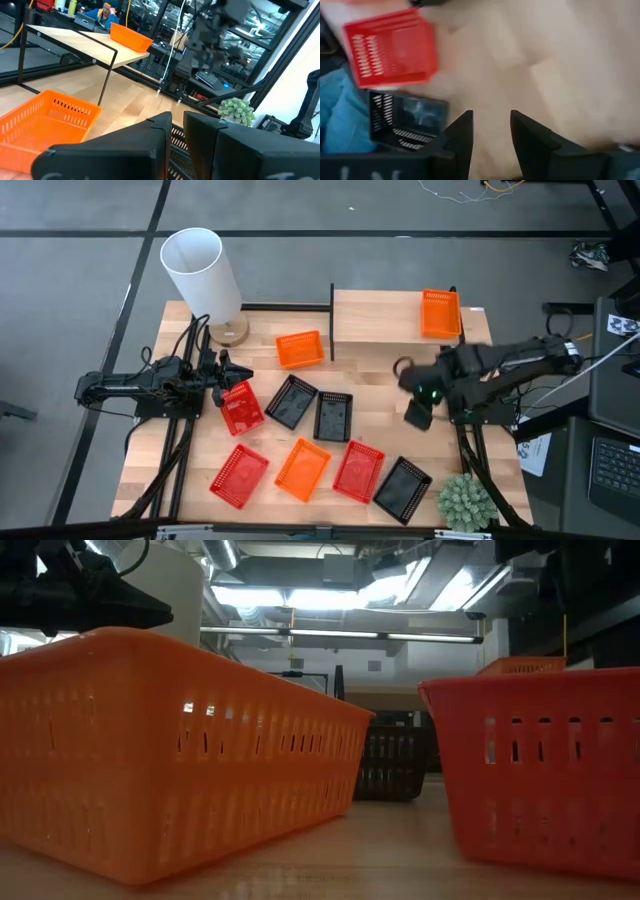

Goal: Stack baskets on shelf by color
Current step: Put the bottom black basket on the shelf

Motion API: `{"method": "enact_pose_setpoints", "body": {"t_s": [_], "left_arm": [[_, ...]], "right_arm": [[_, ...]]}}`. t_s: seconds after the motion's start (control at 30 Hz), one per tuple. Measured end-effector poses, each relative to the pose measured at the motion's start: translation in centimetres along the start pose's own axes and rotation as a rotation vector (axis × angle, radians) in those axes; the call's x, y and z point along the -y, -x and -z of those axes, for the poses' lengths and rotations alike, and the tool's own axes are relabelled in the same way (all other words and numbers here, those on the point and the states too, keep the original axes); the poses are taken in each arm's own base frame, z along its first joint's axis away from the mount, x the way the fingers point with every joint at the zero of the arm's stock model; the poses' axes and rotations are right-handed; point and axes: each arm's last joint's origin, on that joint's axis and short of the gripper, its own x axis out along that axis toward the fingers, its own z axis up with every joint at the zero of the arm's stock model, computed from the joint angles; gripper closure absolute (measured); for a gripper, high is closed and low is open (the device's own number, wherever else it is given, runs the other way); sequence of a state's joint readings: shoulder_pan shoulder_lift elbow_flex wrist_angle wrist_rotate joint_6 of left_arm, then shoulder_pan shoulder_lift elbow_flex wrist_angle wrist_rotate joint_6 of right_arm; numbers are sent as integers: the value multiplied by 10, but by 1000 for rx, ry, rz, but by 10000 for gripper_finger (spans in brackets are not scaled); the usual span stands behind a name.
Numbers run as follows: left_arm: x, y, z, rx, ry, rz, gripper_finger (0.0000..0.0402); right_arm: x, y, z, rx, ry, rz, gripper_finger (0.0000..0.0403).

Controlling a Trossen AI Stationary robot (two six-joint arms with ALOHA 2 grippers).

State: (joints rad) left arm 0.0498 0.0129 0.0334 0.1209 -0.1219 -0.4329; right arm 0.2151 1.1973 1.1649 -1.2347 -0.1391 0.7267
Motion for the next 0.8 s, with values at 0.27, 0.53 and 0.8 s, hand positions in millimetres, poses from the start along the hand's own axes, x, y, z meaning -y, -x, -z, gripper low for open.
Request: {"method": "enact_pose_setpoints", "body": {"t_s": [0.27, 0.53, 0.8], "left_arm": [[0, 0, 0, 0, 0, 0, 360], [0, 0, 0, 0, 0, 0, 360], [0, 0, 0, 0, 0, 0, 360]], "right_arm": [[-58, -58, 37, 70, 225, -394, 273], [-77, -119, 73, -105, 277, -511, 273], [-72, -167, 62, -256, 259, -401, 273]]}}
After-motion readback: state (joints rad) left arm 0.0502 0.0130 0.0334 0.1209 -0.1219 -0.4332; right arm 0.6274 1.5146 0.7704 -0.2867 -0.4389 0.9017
